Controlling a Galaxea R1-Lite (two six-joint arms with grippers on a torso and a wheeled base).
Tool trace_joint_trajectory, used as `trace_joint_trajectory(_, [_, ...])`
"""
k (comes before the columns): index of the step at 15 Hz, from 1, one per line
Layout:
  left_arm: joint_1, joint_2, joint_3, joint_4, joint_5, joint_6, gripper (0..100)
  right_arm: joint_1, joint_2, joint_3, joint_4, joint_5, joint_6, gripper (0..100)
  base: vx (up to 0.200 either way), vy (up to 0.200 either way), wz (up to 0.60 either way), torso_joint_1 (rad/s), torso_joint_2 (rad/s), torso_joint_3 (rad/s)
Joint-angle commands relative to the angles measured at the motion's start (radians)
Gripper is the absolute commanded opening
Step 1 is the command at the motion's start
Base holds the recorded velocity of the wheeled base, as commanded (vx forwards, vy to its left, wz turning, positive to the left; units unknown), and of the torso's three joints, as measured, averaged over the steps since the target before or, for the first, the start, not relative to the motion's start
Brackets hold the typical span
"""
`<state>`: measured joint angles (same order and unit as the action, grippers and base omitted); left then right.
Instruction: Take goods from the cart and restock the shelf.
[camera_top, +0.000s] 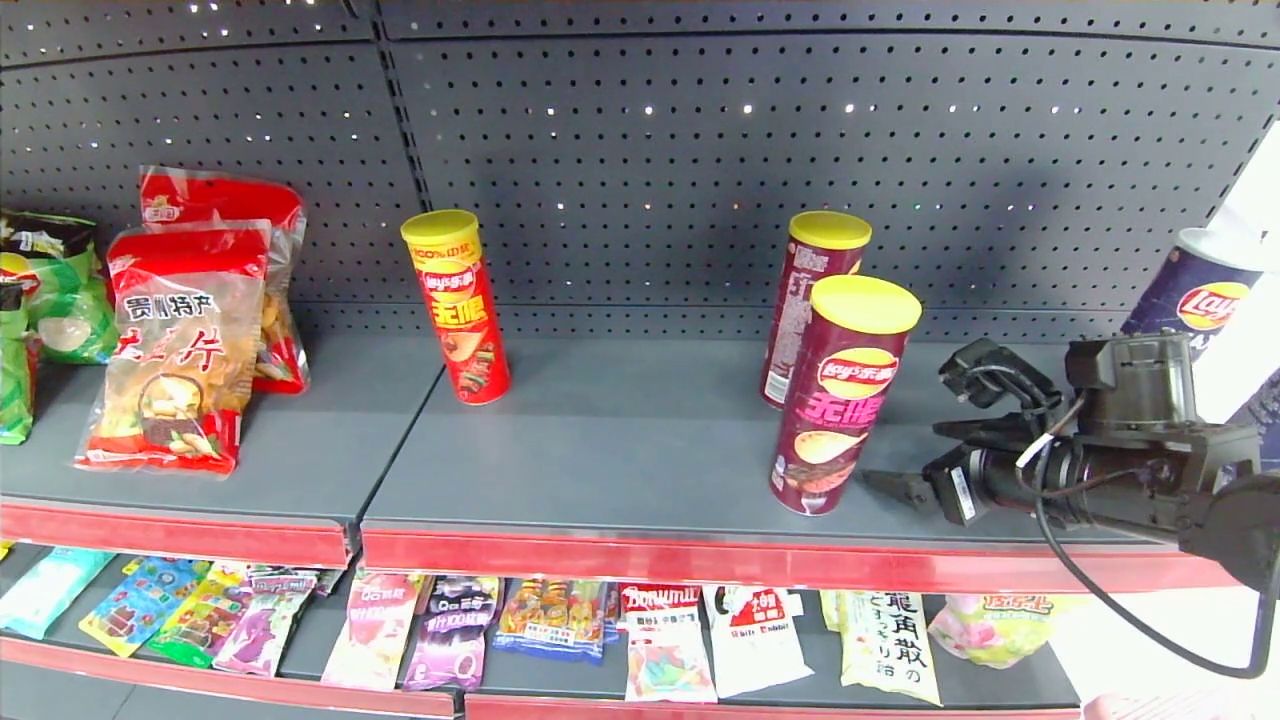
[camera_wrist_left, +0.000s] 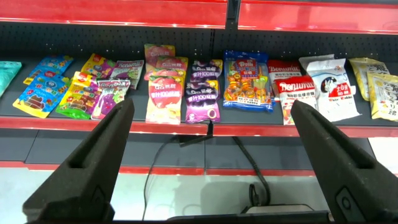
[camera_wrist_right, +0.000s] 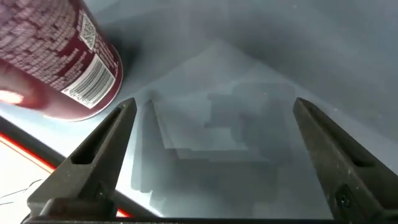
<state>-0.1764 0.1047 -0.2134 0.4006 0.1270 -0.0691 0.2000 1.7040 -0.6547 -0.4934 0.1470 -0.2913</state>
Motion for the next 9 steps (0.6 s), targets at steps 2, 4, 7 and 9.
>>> trace_joint_trajectory(2, [0.000,0.000,0.000,0.000,0.000,0.000,100,0.007,0.014,-0.003,-0.001,0.002,0.000,100,0.000,0.000,0.00,0.000,0.00,0.000])
trace_joint_trajectory(4, [0.000,0.000,0.000,-0.002,0.000,-0.001,100,0.019,0.014,-0.011,-0.001,0.000,0.001,100,0.000,0.000,0.00,0.000,0.00,0.000])
trace_joint_trajectory(7, [0.000,0.000,0.000,0.000,0.000,0.000,100,0.029,0.026,-0.029,-0.001,0.000,0.001,100,0.000,0.000,0.00,0.000,0.00,0.000])
trace_joint_trajectory(9, [0.000,0.000,0.000,0.000,0.000,0.000,100,0.033,0.026,-0.033,-0.001,0.000,0.001,100,0.000,0.000,0.00,0.000,0.00,0.000])
